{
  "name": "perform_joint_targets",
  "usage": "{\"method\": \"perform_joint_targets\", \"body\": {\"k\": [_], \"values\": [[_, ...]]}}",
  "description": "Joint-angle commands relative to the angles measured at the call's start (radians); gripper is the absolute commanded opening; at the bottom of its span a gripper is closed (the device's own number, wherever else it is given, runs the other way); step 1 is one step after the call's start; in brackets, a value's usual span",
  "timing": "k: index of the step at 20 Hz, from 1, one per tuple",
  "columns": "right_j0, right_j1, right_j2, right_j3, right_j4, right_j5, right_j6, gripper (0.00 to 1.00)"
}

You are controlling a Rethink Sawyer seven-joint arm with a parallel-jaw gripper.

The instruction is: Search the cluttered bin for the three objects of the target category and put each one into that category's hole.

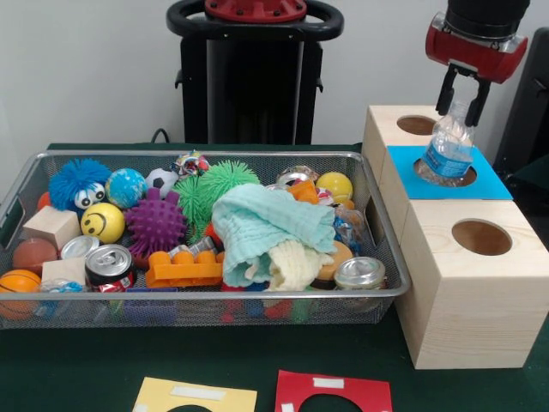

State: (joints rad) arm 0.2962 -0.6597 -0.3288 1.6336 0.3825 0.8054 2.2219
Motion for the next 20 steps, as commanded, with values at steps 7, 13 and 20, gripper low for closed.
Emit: {"method": "perform_joint_targets", "body": {"k": [7, 13, 20], "values": [[-0.031, 0.066, 0.082, 0.074, 0.049, -0.128, 0.201, 0.00], [-0.023, 0.071, 0.082, 0.099, 0.055, -0.157, 0.202, 0.00], [-0.025, 0.065, 0.092, 0.122, 0.061, -0.179, 0.194, 0.00]]}}
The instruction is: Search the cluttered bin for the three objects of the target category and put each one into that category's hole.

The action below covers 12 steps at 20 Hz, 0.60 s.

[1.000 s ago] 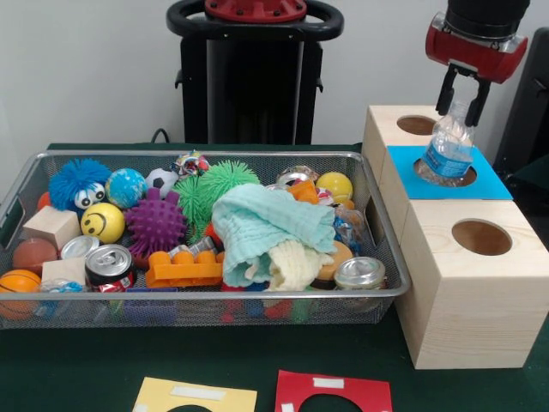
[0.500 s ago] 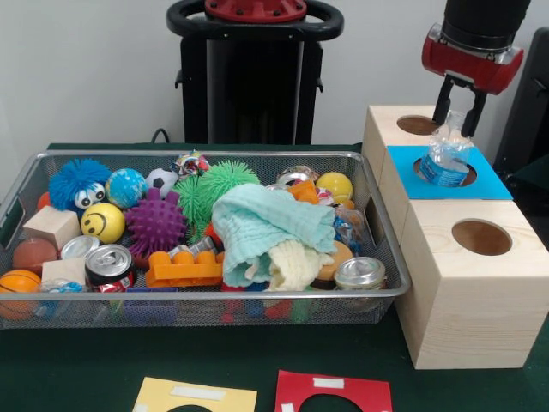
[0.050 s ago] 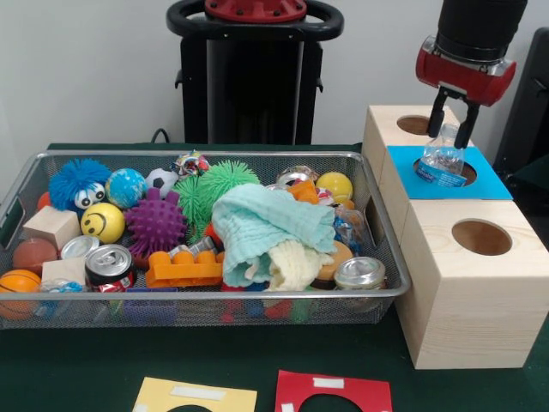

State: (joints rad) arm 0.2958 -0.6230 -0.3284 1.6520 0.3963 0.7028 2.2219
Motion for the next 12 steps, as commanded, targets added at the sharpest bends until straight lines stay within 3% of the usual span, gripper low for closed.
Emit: {"method": "perform_joint_targets", "body": {"k": [1, 7, 8, 12], "values": [[-0.027, 0.032, 0.097, 0.109, 0.049, -0.089, 0.191, 0.00], [-0.018, 0.036, 0.084, 0.085, 0.039, -0.053, 0.197, 0.00], [-0.016, 0.036, 0.080, 0.082, 0.038, -0.054, 0.201, 1.00], [-0.027, 0.039, 0.085, 0.057, 0.030, -0.032, 0.179, 1.00]]}}
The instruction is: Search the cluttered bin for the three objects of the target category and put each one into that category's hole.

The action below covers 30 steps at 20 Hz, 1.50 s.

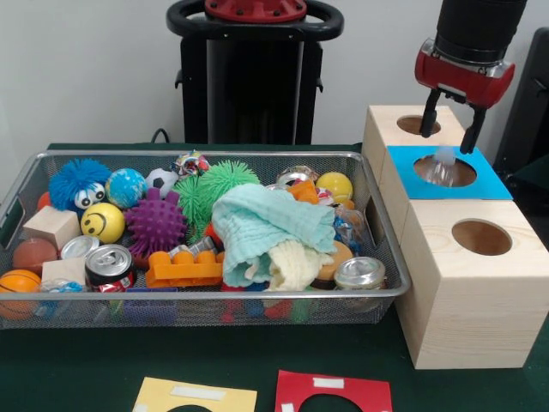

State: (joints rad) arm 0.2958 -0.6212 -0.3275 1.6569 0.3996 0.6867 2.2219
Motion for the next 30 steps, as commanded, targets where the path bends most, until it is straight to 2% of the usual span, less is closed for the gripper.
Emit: {"method": "perform_joint_targets", "body": {"k": [1, 6, 13, 20, 25, 30], "values": [[-0.032, 0.039, 0.085, 0.045, 0.027, -0.005, 0.177, 1.00], [-0.036, 0.020, 0.069, 0.014, 0.017, 0.085, 0.181, 1.00], [-0.057, -0.042, 0.032, -0.045, -0.019, 0.258, 0.165, 1.00], [-0.149, -0.101, 0.031, -0.104, -0.066, 0.377, 0.041, 1.00], [-0.211, -0.117, 0.029, -0.123, -0.120, 0.377, -0.046, 1.00], [-0.316, -0.135, 0.063, -0.058, -0.197, 0.216, -0.183, 1.00]]}}
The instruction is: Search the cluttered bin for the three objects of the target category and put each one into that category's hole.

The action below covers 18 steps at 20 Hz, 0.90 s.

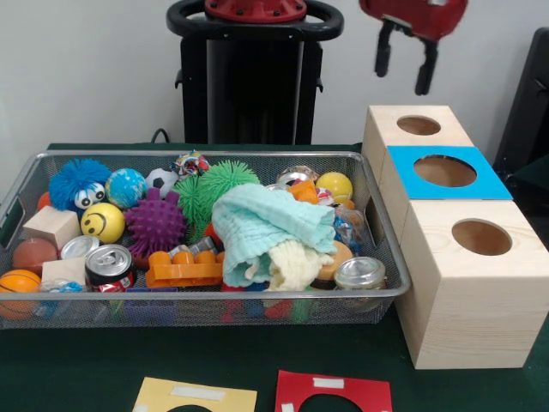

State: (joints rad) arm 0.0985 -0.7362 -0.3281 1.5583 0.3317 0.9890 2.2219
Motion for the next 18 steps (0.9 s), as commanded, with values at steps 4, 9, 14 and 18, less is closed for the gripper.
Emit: {"method": "perform_joint_targets", "body": {"k": [4, 9, 14, 18], "values": [[-0.187, -0.034, 0.088, 0.076, -0.209, -0.218, -0.230, 1.00], [-0.276, -0.055, 0.157, 0.152, -0.286, -0.382, -0.259, 1.00], [-0.334, -0.114, 0.227, 0.259, -0.381, -0.517, -0.263, 1.00], [-0.336, -0.192, 0.258, 0.331, -0.399, -0.469, -0.226, 1.00]]}}
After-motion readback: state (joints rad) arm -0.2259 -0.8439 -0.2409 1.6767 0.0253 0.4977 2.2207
